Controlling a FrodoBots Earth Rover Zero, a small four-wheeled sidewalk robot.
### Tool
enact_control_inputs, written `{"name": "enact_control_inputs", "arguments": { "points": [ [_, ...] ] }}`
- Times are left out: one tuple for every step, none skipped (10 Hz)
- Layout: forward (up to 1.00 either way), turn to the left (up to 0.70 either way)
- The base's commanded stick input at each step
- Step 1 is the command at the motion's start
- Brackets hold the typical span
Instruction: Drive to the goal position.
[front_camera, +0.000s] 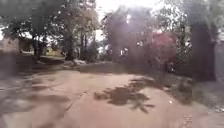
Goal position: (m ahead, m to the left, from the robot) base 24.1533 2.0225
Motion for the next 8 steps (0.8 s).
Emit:
{"name": "enact_control_inputs", "arguments": {
  "points": [
    [1.00, 0.00],
    [1.00, 0.00],
    [1.00, 0.00],
    [1.00, 0.00],
    [1.00, 0.00],
    [1.00, 0.00],
    [1.00, 0.00],
    [1.00, 0.00]
  ]
}}
